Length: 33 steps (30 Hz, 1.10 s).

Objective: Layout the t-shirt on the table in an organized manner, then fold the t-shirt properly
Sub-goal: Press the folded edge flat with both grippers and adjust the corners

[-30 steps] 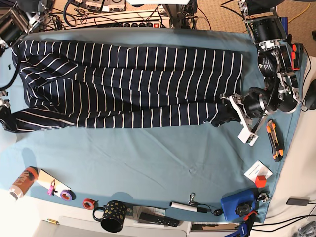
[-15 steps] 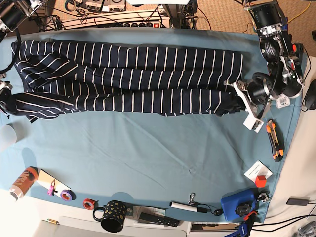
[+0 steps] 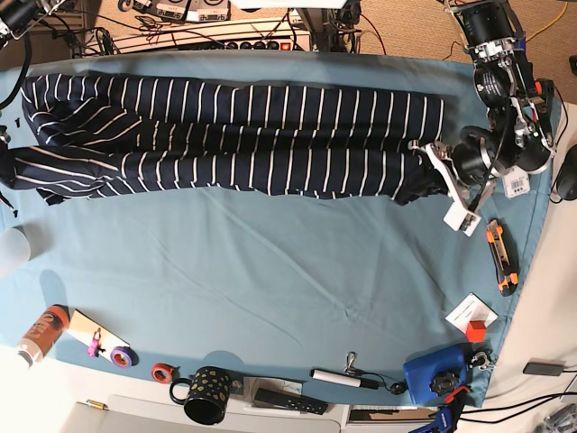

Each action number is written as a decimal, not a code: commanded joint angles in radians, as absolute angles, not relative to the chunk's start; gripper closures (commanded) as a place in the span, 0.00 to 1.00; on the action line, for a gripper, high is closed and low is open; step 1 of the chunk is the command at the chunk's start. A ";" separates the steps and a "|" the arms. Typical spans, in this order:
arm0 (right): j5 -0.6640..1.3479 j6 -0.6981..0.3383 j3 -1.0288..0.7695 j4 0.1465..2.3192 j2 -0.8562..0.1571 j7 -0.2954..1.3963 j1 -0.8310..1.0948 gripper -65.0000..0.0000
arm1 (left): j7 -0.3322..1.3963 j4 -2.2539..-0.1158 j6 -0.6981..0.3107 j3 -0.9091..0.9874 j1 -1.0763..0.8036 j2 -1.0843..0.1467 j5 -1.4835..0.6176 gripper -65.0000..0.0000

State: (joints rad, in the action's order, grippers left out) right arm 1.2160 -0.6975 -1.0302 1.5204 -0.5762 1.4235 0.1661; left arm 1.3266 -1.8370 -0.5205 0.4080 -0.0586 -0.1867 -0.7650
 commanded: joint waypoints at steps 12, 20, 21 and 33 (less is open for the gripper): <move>1.029 -0.698 -1.041 1.536 -0.598 1.396 0.175 1.00 | 1.310 -1.856 -0.524 0.411 -0.086 -0.260 -0.771 1.00; 1.033 -0.698 -1.040 1.536 -0.511 1.396 0.175 1.00 | 1.307 -1.856 -0.524 0.411 -0.125 -0.257 -0.770 1.00; 1.039 -0.698 -1.040 1.536 -0.506 1.396 0.175 1.00 | 1.307 -1.856 -0.524 0.411 -0.124 -0.254 -0.770 1.00; 1.111 -0.698 -1.033 1.536 -0.528 1.396 0.222 0.68 | 1.269 -1.856 -0.557 0.411 -0.157 -0.255 -0.717 0.53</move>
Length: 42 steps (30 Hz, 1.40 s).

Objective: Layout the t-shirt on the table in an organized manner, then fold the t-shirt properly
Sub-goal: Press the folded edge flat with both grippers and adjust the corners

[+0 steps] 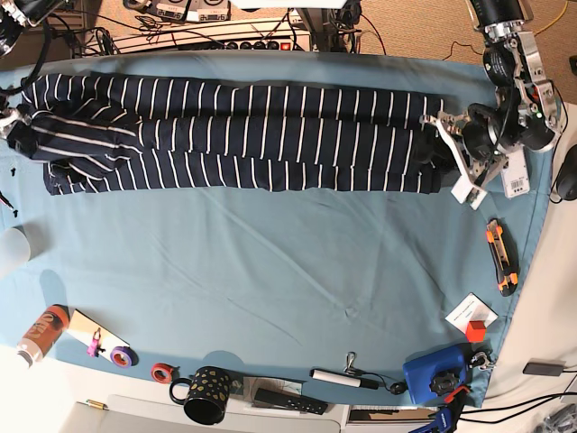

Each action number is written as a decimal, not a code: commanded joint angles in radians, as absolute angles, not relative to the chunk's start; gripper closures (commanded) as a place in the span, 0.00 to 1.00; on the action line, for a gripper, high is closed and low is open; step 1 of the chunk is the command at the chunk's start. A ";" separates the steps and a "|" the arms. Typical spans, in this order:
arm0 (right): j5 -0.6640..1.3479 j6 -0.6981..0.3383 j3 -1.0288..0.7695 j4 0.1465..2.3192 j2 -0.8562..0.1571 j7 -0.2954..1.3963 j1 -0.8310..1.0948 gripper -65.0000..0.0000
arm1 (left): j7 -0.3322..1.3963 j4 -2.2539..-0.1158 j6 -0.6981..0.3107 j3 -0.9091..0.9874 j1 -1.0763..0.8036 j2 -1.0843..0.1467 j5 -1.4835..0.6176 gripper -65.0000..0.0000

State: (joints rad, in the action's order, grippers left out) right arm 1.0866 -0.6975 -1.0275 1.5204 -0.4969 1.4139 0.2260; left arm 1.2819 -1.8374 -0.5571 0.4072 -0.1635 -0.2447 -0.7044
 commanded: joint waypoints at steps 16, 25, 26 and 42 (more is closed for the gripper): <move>1.110 -0.698 -1.033 1.536 -0.529 1.396 0.218 0.68 | 1.200 -1.856 -0.368 0.410 -0.195 -0.250 -0.676 0.40; 1.110 -0.698 -1.033 1.536 -0.529 1.396 0.218 0.68 | 1.237 -1.848 -0.329 0.408 -0.255 -0.232 -0.742 0.40; 1.110 -0.698 -1.033 1.536 -0.529 1.396 0.218 0.68 | 1.237 -1.842 -0.329 0.408 -0.255 -0.226 -0.756 0.41; 1.111 -0.698 -1.033 1.536 -0.529 1.396 0.213 0.68 | 1.210 -1.775 -0.329 0.394 -0.212 -0.147 -0.821 0.80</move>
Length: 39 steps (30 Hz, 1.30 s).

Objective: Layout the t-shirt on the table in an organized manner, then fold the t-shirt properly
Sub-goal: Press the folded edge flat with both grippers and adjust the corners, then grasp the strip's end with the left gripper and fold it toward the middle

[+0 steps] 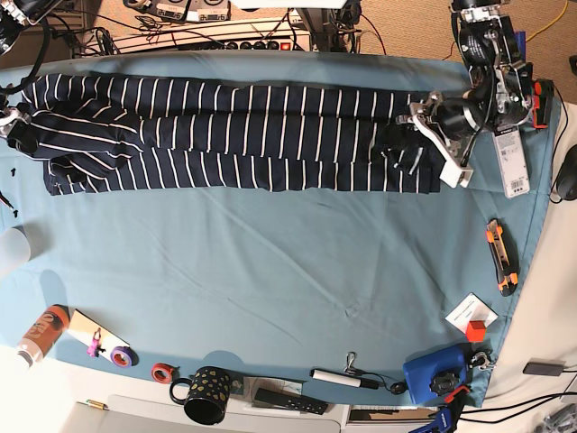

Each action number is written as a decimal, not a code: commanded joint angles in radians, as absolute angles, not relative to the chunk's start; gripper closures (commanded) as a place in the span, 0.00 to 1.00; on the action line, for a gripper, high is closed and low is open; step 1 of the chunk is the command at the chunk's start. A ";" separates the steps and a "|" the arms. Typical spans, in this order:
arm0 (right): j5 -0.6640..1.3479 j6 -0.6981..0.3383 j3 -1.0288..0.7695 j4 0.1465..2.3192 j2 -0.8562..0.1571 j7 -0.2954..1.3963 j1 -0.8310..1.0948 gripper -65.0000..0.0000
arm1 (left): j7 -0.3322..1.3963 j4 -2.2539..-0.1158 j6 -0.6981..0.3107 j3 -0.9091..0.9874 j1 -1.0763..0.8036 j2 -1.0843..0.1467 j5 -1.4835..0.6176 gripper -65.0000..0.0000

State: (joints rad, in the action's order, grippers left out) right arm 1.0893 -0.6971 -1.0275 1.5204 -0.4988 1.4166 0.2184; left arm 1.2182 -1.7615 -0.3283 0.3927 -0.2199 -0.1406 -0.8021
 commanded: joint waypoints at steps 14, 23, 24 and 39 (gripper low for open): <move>1.111 -0.698 -1.034 1.536 -0.529 1.386 0.213 0.68 | 1.180 -1.776 -0.305 0.396 -0.104 -0.281 -0.552 1.00; 1.111 -0.698 -1.033 1.536 -0.529 1.373 0.213 0.68 | 1.189 -1.842 -0.320 0.396 -0.101 -0.453 -0.566 1.00; 1.110 -0.698 -1.033 1.536 -0.529 1.370 0.213 0.68 | 1.191 -1.857 -0.325 0.396 -0.104 -0.453 -0.572 1.00; 1.111 -0.698 -1.033 1.536 -0.514 1.356 0.212 0.68 | 1.098 -2.321 -0.355 0.395 -0.355 -0.297 -0.704 1.00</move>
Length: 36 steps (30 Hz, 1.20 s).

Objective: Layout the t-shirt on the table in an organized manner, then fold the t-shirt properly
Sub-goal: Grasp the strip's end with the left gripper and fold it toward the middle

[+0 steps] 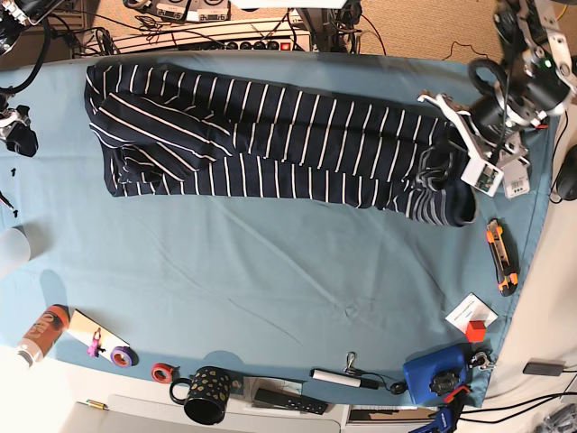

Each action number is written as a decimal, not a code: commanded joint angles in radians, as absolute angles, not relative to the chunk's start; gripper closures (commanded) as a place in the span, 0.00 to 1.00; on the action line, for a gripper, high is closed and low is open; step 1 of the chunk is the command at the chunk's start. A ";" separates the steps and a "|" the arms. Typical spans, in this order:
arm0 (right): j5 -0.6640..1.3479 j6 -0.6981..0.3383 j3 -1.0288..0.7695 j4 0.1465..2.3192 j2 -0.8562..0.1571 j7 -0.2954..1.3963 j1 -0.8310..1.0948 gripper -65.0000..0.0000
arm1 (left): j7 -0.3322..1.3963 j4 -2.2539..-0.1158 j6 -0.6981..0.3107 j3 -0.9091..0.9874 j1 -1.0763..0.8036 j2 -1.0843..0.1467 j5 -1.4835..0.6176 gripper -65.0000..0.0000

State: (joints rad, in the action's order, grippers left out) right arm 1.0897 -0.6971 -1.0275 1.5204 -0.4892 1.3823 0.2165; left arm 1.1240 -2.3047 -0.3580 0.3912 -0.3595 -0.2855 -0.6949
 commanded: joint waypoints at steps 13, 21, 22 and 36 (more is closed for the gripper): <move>1.106 -0.698 -1.033 1.536 -0.452 1.358 0.169 0.68 | 1.077 -2.321 -0.247 -0.025 -0.318 -0.153 -0.404 1.00; 1.102 -0.698 -1.033 1.536 -0.452 1.359 0.169 0.68 | 1.085 -2.126 -0.152 -0.286 -0.221 -0.028 -0.159 1.00; 1.102 -0.698 -1.033 1.536 -0.451 1.359 0.169 0.68 | 1.093 -2.099 -0.149 -0.303 -0.205 -0.013 -0.137 1.00; 1.102 -0.698 -1.033 1.536 -0.451 1.356 0.168 0.68 | 1.101 -1.966 -0.072 -0.396 -0.163 0.105 0.001 1.00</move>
